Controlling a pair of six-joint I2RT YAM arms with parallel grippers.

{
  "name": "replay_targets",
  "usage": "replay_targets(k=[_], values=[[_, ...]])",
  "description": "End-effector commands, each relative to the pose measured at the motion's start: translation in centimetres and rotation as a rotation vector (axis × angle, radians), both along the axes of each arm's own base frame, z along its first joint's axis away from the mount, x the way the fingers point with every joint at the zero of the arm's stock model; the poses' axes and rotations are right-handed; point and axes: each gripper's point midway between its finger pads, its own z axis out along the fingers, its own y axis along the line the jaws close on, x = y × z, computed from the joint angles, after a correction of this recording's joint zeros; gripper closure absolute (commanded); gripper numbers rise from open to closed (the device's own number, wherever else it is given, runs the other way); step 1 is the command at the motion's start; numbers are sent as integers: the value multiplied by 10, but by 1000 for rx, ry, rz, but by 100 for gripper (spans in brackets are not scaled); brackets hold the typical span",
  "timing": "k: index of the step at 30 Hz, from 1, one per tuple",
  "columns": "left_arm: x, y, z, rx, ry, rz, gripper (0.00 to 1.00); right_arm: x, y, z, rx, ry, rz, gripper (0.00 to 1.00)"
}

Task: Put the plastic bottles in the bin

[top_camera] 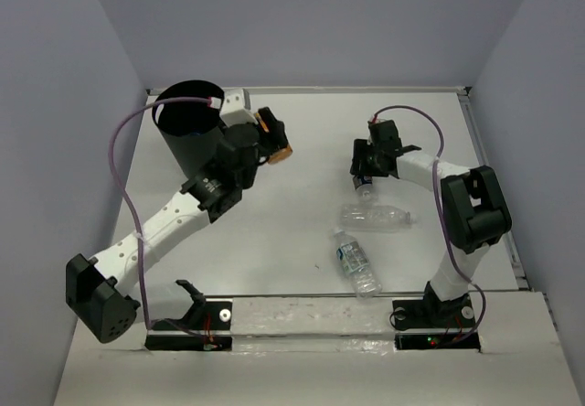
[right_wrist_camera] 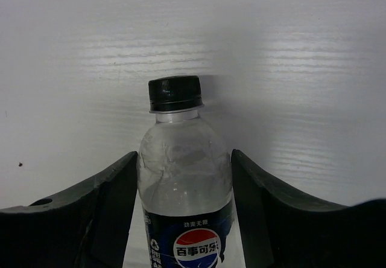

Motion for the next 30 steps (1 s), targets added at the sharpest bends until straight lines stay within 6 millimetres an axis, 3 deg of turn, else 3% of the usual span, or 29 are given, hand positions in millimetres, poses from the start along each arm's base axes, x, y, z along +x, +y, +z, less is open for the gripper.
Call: replay_targets(k=[1, 2, 3, 5, 6, 7, 9, 10, 14, 17, 19, 21, 22, 24, 25, 26, 28, 29, 30], values=[[36, 72, 100, 48, -198, 233, 30, 25, 4, 27, 28, -90, 10, 41], [42, 85, 112, 64, -219, 274, 30, 26, 4, 31, 25, -102, 12, 41], [53, 113, 130, 115, -250, 371, 30, 29, 3, 36, 23, -122, 7, 41], [64, 141, 142, 167, -273, 468, 30, 33, 3, 49, 26, -166, 6, 41], [75, 152, 138, 200, -265, 513, 30, 34, 4, 64, 35, -206, 19, 41], [81, 178, 143, 218, -276, 596, 30, 37, 6, 75, 49, -248, 26, 41], [98, 197, 134, 233, -270, 663, 30, 39, 10, 102, 75, -325, 51, 41], [103, 216, 135, 236, -265, 722, 30, 39, 11, 111, 82, -348, 58, 41], [122, 241, 119, 294, -235, 813, 28, 37, 12, 156, 108, -461, 78, 41], [127, 245, 93, 359, -192, 848, 25, 34, 24, 209, 196, -588, 126, 41], [128, 249, 75, 406, -163, 856, 15, 26, 37, 250, 289, -670, 173, 41], [127, 250, 68, 406, -150, 847, 1, 15, 60, 279, 359, -725, 261, 41], [127, 246, 64, 384, -154, 819, 1, 6, 81, 301, 376, -769, 322, 41], [121, 242, 75, 323, -187, 792, 1, -3, 107, 323, 383, -815, 391, 41], [120, 237, 84, 293, -207, 762, 1, -7, 119, 346, 394, -861, 417, 40], [111, 235, 100, 255, -238, 749, 1, -12, 143, 347, 411, -858, 464, 40], [102, 230, 118, 189, -269, 709, 1, -16, 166, 360, 451, -866, 505, 40], [98, 222, 127, 158, -292, 658, 1, -19, 185, 372, 489, -874, 532, 40], [91, 218, 137, 125, -311, 627, 1, -25, 191, 388, 515, -900, 543, 40]])
